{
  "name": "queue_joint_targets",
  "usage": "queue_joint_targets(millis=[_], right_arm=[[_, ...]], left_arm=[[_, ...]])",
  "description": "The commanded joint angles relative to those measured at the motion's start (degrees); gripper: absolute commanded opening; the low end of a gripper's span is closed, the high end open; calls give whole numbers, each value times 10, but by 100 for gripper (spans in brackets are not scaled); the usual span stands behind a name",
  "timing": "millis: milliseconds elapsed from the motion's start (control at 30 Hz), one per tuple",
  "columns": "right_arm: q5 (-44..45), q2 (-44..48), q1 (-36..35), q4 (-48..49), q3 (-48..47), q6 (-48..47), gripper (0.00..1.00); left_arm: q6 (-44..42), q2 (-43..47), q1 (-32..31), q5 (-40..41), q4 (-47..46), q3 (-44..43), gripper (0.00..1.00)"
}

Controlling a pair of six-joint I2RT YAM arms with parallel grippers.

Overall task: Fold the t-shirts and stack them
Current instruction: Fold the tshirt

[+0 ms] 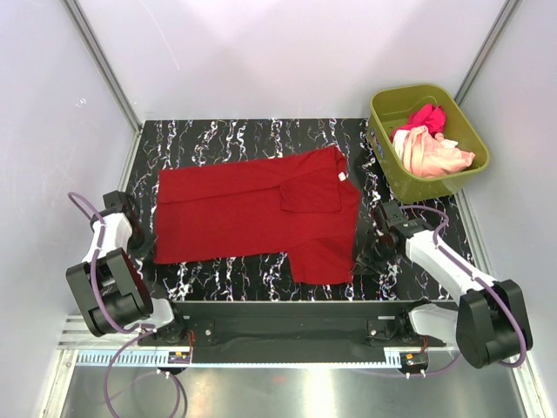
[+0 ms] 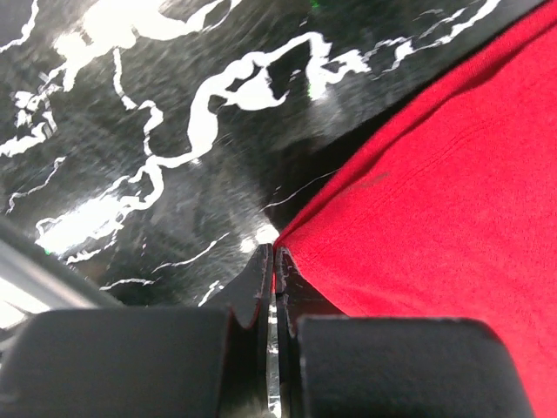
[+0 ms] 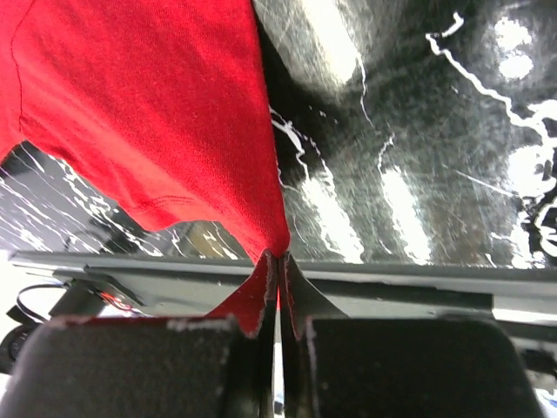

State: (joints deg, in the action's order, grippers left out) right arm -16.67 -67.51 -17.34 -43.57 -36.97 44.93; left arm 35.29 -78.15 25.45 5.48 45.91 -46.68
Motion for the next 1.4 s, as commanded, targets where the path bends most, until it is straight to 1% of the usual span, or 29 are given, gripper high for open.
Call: queue_joint_targets(millis=[0,33,100,133,200,233,367,400,500,533,600,633,733,800,933,1233,1367], right_arm=[[3,1,0,-37,-48,-37,0],[11,-16,3,-45,-88,-47,0],[25,-43,18,-51,-134,-69,0],[25,-75,27,-57,-179,-77,0],[20,-109,50,-57,-223,-89,0],[22,-143,53,-56,-271,-94,0],[22,-233,66,-57,-384,-118,0],[21,-270,71,-66,-431,-126,0],[22,-319,72,-79,-504,-143,0],[23,-345,73,-84,-546,-147,0],[27,-371,74,-92,-587,-157,0],[27,-400,75,-105,-628,-162,0],[24,-447,77,-126,-701,-172,0],[26,-466,79,-128,-728,-172,0],[20,-523,81,-154,-813,-177,0],[8,-583,84,-153,-876,-179,0],[15,-604,88,-163,-899,-183,0]], left_arm=[[10,7,-2,34,14,-15,0],[9,8,-4,39,15,-27,0],[7,-2,-13,41,14,-42,0],[4,-11,-18,44,15,-63,0],[4,-47,-41,54,29,-90,0],[4,-59,-50,62,33,-117,0],[14,-99,-82,78,42,-174,0],[19,-112,-84,80,43,-192,0],[24,-136,-84,86,49,-234,0],[24,-153,-84,87,50,-244,0],[24,-170,-84,89,52,-265,0],[24,-183,-84,86,54,-287,0],[24,-226,-83,78,58,-329,0],[23,-253,-83,77,61,-350,0],[27,-285,-83,51,57,-369,0],[29,-324,-89,34,47,-402,0],[28,-337,-90,28,46,-420,0]])
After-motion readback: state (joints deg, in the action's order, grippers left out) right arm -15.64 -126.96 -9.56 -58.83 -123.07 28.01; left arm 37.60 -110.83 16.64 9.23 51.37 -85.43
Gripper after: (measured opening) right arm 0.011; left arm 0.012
